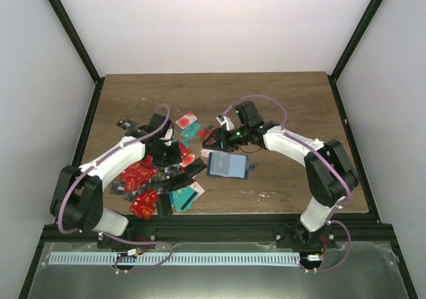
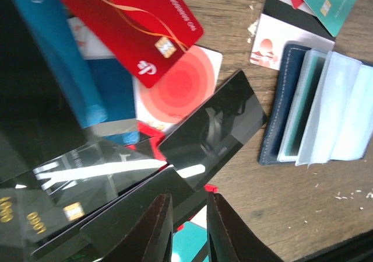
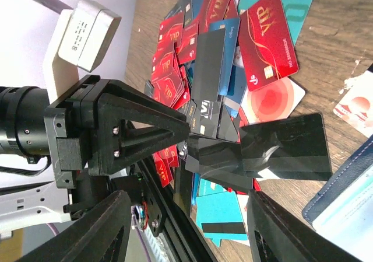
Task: Put the credit cards into the card holder
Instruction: Pick up the credit card from the center of the board.
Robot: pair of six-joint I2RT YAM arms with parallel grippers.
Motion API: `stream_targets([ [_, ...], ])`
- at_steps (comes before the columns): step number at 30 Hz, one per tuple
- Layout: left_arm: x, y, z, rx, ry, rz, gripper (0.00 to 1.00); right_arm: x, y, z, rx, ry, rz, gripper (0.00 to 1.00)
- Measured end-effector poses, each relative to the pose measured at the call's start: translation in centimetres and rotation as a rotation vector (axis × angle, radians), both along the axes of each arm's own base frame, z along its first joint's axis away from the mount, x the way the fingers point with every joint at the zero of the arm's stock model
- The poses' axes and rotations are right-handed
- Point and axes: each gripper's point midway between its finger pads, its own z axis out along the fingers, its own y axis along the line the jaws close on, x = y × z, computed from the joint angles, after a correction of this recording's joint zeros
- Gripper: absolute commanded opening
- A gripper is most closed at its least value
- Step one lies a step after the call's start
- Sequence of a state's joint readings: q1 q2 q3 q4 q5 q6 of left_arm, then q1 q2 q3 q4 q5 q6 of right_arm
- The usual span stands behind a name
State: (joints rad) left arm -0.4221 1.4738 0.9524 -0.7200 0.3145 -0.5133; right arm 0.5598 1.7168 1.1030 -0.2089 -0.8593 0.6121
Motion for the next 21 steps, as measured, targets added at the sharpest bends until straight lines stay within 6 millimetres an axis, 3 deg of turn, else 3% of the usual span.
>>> stream_targets([
  [4,-0.5,1.7,0.8,0.06,-0.037,0.049,0.21,-0.3,-0.5,0.5,-0.01,-0.033,-0.01,0.56],
  [8,-1.6,3.8,0.7,0.117,-0.044,0.118,0.25,-2.3,-0.5,-2.2,-0.054,0.025,0.008,0.56],
  [15,-5.3,6.8,-1.8,0.19,0.032,0.221,0.44,-5.8,2.9,-5.5,-0.114,0.085,0.106,0.56],
  [21,-6.6,7.8,-1.5,0.173,0.017,0.31,0.49,-6.4,6.5,-6.7,-0.121,0.083,0.163,0.56],
])
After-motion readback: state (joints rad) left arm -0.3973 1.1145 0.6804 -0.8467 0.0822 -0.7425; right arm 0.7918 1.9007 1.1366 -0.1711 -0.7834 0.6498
